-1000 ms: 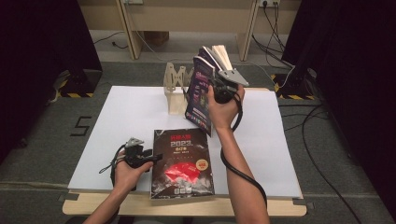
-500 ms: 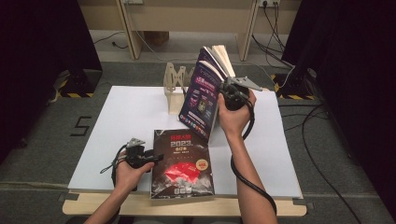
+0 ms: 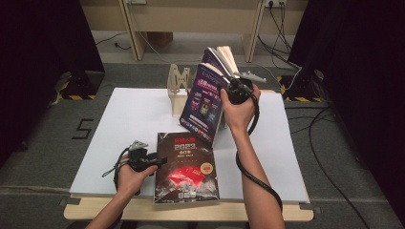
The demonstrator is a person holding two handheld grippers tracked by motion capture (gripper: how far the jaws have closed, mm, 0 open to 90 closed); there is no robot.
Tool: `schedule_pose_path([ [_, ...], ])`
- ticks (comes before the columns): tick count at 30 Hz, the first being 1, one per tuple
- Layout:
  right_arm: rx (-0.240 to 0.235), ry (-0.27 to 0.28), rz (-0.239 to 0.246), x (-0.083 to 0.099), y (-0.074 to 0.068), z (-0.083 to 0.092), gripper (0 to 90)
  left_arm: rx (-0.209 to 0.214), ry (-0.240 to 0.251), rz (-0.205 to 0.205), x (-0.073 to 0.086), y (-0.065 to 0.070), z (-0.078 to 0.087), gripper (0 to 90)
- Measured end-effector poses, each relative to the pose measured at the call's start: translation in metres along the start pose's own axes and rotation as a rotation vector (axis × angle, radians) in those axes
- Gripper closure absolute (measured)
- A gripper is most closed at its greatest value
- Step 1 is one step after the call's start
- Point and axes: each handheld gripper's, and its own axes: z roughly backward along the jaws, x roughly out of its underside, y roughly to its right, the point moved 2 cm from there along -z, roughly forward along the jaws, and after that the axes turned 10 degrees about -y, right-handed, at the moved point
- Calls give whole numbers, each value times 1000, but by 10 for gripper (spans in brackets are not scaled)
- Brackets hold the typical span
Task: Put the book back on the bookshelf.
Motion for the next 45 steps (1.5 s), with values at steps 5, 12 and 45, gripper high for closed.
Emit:
schedule_pose_path([
  [5, -15, -57, -27, -4, 3, -3, 778, -1, -3, -1, 0, 0, -1, 441],
  [12, -56, -112, -21, -11, 5, -1, 831, 1, -3, 0, 1, 0, -2, 441],
  [45, 22, 181, 26, -28, -13, -42, 831, 1, -7, -15, 2, 0, -3, 449],
])
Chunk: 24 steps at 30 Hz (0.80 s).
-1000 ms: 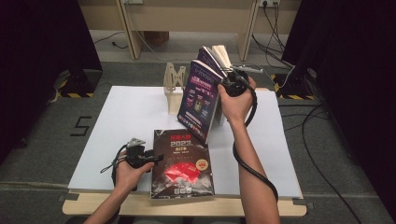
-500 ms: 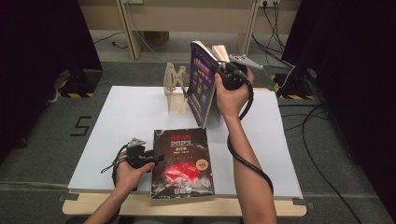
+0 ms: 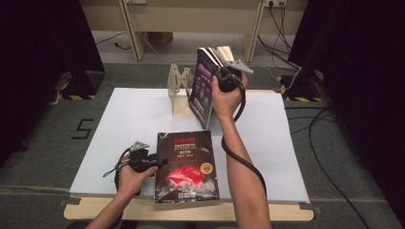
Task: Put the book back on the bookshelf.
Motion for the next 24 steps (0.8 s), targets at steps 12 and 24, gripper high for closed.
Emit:
schedule_pose_path([
  [12, 73, -19, 66, 11, -2, 11, 804, -2, -3, -1, 1, -1, -1, 450],
  [24, 47, -127, 52, 6, 3, 28, 752, -1, -7, -2, 1, 1, -1, 450],
])
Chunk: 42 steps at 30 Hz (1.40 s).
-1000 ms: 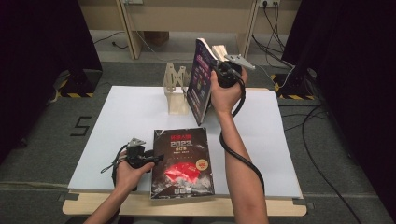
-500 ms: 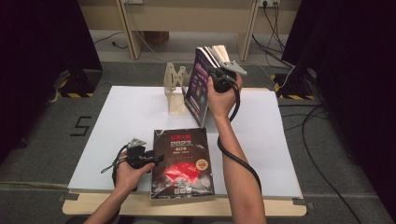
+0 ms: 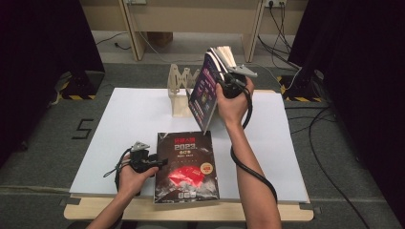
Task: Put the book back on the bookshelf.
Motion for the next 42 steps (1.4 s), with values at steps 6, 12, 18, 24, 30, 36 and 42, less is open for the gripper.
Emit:
schedule_pose_path([
  [6, -29, -36, -37, -5, 2, -4, 742, 1, 0, -1, 0, 0, 0, 449],
  [12, -41, -35, -77, -1, 2, -13, 768, -1, 7, 2, -1, -1, 1, 449],
  [18, -34, -7, -75, 0, 1, -11, 775, 0, 4, -2, -1, -1, 1, 450],
  [24, -34, 16, -77, 0, 0, -10, 787, -2, 3, -5, 0, 0, 1, 450],
  [30, -26, 24, -80, 0, 0, -11, 779, 0, 3, -4, -1, 0, 0, 451],
  [36, -23, 27, -89, 3, -1, -16, 779, 0, 2, -5, 0, 0, 0, 451],
  [42, -13, 29, -112, 3, 0, -18, 830, 0, 2, -6, 0, 0, 0, 452],
])
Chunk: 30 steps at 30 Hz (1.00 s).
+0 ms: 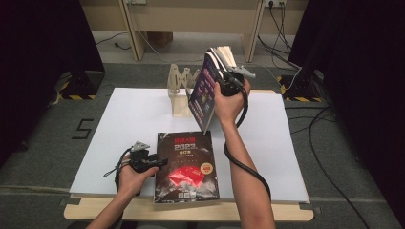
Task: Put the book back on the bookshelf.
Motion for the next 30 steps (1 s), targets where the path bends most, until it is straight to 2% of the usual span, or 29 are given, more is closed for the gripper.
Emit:
schedule_pose_path([
  [4, -8, 13, -5, 1, -2, 0, 832, -3, -1, -2, 0, -1, 0, 453],
  [11, -35, 91, -17, -3, -8, 0, 834, -3, 2, -3, 0, -2, 0, 454],
  [16, -22, 126, -28, -9, -9, -1, 833, -2, 0, -3, 0, -2, 0, 455],
  [20, 4, 140, -4, -7, -11, -7, 832, 0, -4, -5, 0, -1, -1, 456],
  [24, 27, 127, 24, 4, -12, -18, 830, -1, -3, -3, 1, -2, -1, 457],
  [30, 55, 129, 66, 6, -12, -17, 820, -2, -3, -2, 1, -2, -2, 457],
])
